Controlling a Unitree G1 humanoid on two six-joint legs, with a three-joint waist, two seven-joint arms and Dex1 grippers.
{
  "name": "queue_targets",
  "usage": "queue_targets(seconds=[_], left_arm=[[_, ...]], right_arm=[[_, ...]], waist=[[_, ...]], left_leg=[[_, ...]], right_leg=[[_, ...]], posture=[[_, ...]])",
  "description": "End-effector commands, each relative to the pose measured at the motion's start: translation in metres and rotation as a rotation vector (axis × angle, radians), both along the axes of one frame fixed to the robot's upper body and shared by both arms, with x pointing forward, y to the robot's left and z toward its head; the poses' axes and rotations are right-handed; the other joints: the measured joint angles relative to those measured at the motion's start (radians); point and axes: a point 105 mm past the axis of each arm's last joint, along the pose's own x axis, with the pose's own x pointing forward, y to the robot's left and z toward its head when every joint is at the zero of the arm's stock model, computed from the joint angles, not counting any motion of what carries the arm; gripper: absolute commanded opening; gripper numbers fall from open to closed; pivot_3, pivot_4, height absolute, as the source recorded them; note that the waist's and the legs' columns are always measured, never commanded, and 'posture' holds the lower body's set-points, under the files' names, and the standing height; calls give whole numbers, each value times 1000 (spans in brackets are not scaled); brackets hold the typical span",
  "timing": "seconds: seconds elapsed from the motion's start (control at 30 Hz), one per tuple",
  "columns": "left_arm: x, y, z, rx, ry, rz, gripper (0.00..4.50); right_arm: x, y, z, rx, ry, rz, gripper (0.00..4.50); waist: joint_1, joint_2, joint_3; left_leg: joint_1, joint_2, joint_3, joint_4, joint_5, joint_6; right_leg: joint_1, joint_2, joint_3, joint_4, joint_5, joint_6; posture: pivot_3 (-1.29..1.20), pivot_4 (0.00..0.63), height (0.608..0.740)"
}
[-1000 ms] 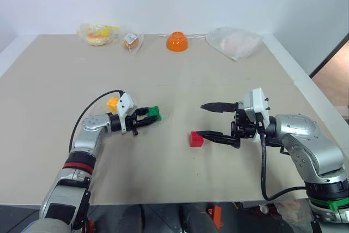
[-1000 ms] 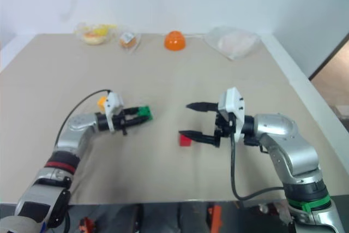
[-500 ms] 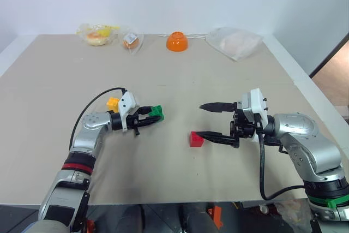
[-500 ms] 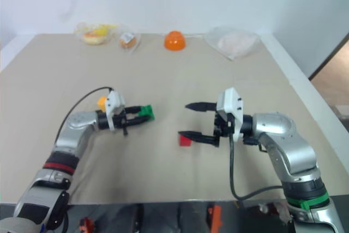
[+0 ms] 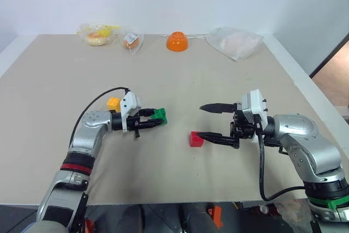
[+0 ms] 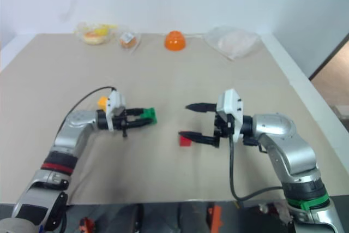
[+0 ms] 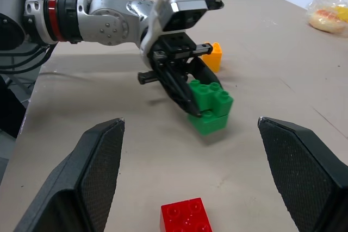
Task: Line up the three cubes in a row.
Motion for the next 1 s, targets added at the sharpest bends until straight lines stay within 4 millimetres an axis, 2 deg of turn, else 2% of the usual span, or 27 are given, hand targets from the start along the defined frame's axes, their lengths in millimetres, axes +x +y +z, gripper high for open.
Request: queue_targets(seconds=[0.03,0.17,0.47,0.8,1.0], left_arm=[[-13,-3,4,20,-28,-68,1278],[-21,-10,-3,35,-29,-109,1278],[-20,-32,-10,-5,-2,-82,1278],[-28,-20,-23,91,-14,-144,1278],[-31,-5,-23,125,-6,-148,1278]], right_arm=[[-4,-1,11,1,-51,2,4077],[-6,-1,10,1,-50,1,4077],[-7,-2,11,3,-47,-9,4077],[-7,-1,11,2,-44,-9,4077],[-11,-3,10,-6,-25,0,4077]], waist=[[0,0,0],[1,0,0],[1,0,0],[-1,0,0],[-1,0,0]], left_leg=[[0,0,0,0,0,0],[0,0,0,0,0,0],[0,0,0,1,0,0],[0,0,0,1,0,0],[0,1,0,1,0,0]], right_leg=[[0,0,0,0,0,0],[0,0,0,0,0,0],[0,0,0,0,0,0],[0,1,0,0,1,-1],[0,1,0,0,1,-1]], posture=[[0,150,740],[0,150,740],[0,150,740],[0,150,740],[0,150,740]])
